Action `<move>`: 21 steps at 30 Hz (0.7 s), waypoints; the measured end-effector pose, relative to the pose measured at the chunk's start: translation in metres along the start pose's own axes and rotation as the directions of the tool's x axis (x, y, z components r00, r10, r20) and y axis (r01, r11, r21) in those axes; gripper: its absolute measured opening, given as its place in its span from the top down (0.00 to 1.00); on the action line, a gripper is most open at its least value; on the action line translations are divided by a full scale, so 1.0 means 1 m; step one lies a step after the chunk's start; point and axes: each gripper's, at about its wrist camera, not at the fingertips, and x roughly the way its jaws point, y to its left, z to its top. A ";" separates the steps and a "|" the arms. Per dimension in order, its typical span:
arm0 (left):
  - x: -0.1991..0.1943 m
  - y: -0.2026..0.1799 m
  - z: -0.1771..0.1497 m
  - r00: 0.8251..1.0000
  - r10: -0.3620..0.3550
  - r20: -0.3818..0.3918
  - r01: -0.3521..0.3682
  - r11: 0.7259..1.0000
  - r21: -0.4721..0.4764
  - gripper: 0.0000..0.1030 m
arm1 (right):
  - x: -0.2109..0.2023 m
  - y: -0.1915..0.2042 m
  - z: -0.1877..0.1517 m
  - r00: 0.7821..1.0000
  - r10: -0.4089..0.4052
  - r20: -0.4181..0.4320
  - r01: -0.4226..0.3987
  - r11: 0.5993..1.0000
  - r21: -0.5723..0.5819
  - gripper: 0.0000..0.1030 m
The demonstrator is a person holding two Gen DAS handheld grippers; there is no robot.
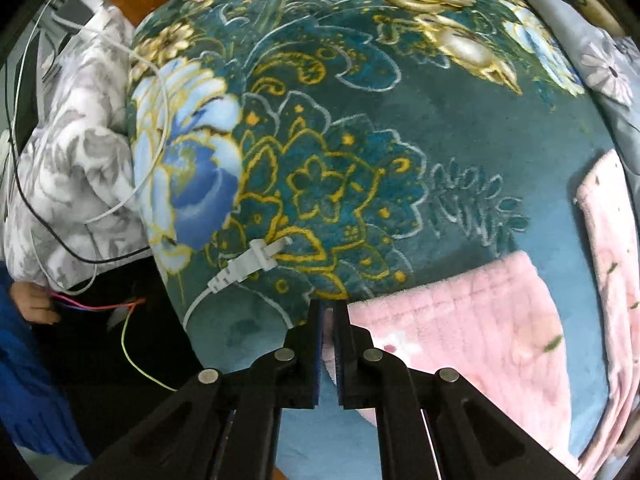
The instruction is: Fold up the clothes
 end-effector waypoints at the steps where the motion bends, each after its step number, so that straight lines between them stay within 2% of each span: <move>1: -0.002 -0.002 0.001 1.000 -0.007 0.000 0.007 1.000 0.005 0.91 | 0.002 0.001 0.000 1.000 -0.003 -0.003 0.003 1.000 -0.004 0.95; 3: -0.009 -0.005 0.005 0.999 -0.050 -0.008 0.050 0.999 -0.002 0.90 | 0.002 0.001 0.003 1.000 0.005 -0.007 -0.005 1.000 -0.001 0.94; 5: -0.016 -0.008 0.009 0.997 -0.072 -0.005 0.071 0.997 -0.025 0.78 | 0.001 0.000 0.006 1.000 0.013 -0.008 -0.013 1.000 0.000 0.94; 6: -0.020 -0.011 0.012 0.996 -0.085 0.002 0.085 0.995 -0.047 0.63 | 0.000 0.000 0.008 1.000 0.018 -0.010 -0.018 1.000 0.001 0.94; 9: -0.028 -0.025 0.019 0.986 -0.164 0.014 0.164 0.981 -0.102 0.57 | 0.001 -0.001 0.011 1.000 0.008 -0.016 -0.008 1.000 0.015 0.79; 10: -0.025 -0.040 0.022 0.983 -0.186 0.002 0.185 0.977 -0.107 0.54 | 0.002 -0.002 0.012 1.000 0.004 -0.016 -0.003 1.000 0.025 0.72; 12: -0.021 -0.071 0.028 0.973 -0.231 -0.023 0.227 0.967 -0.116 0.51 | 0.000 -0.001 0.014 1.000 -0.007 -0.003 0.007 0.999 0.049 0.68; 14: -0.016 -0.101 0.034 0.960 -0.275 -0.048 0.267 0.955 -0.126 0.50 | -0.001 0.000 0.018 1.000 -0.024 0.015 0.023 0.997 0.073 0.56; 17: -0.003 -0.147 0.037 0.946 -0.315 -0.081 0.302 0.943 -0.139 0.50 | -0.009 0.006 0.029 0.996 -0.061 0.061 0.054 0.993 0.105 0.54; 19: 0.007 -0.173 0.038 0.937 -0.336 -0.094 0.318 0.933 -0.167 0.50 | -0.018 0.014 0.040 0.994 -0.057 0.098 0.045 0.992 0.119 0.53; 21: 0.015 -0.188 0.038 0.931 -0.352 -0.100 0.327 0.923 -0.201 0.50 | -0.021 0.030 0.053 0.995 0.001 0.101 -0.009 0.997 0.080 0.50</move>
